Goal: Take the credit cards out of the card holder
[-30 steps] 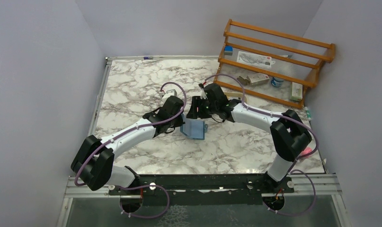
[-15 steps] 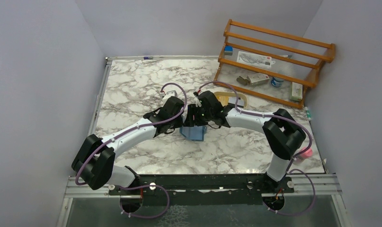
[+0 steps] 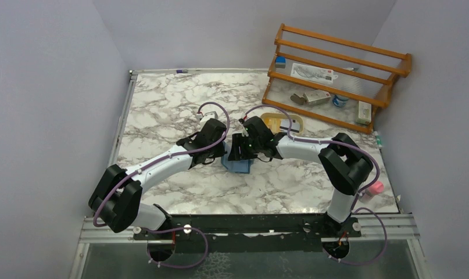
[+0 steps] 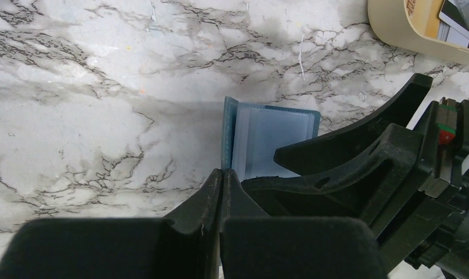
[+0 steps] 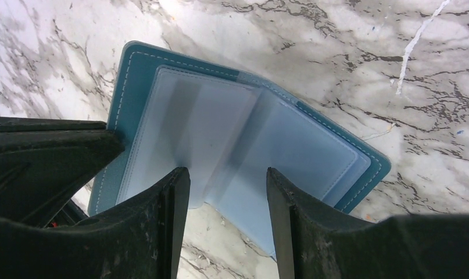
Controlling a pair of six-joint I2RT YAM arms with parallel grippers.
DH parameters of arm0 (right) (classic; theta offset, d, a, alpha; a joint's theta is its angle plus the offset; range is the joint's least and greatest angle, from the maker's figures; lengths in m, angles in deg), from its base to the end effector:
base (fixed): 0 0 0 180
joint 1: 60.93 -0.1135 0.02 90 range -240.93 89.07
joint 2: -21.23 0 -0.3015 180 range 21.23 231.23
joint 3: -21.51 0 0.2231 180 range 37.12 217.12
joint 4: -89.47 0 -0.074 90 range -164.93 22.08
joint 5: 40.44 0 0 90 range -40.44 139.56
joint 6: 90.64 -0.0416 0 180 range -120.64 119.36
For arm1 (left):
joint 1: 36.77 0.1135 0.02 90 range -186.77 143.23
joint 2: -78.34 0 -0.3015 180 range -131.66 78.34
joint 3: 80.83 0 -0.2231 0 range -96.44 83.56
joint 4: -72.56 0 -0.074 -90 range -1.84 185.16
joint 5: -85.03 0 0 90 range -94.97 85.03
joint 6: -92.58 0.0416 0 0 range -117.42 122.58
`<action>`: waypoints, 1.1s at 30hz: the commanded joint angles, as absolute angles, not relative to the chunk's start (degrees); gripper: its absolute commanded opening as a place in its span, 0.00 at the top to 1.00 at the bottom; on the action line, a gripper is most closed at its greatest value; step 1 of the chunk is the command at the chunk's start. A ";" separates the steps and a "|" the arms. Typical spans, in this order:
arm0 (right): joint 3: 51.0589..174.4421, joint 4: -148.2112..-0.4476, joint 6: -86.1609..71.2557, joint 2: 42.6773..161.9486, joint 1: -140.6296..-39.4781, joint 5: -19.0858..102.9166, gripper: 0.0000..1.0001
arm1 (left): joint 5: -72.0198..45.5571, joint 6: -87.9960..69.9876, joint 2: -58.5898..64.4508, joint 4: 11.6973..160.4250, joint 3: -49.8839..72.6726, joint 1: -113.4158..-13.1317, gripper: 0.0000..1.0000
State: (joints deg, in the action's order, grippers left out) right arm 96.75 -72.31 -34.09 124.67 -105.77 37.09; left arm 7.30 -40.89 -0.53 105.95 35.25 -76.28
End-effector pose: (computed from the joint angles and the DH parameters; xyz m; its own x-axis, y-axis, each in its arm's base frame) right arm 0.2530 0.2642 0.2183 -0.8663 -0.1024 -0.4890 -0.3794 0.7717 0.5105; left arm 0.2012 -0.1545 0.2661 -0.7710 -0.2355 -0.5916 -0.0245 0.9394 -0.3421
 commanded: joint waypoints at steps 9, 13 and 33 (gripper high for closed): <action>94.98 -73.57 -30.57 119.07 -105.97 40.14 0.43 | 5.65 -41.36 -0.58 103.88 36.25 -76.59 1.00; 95.37 -75.67 -31.26 118.67 -106.01 36.29 0.42 | 5.24 -41.45 -1.10 103.23 36.25 -76.59 1.00; 97.55 -77.93 -31.60 127.70 -106.03 31.87 0.41 | 4.43 -41.45 -1.14 102.58 36.20 -76.58 1.00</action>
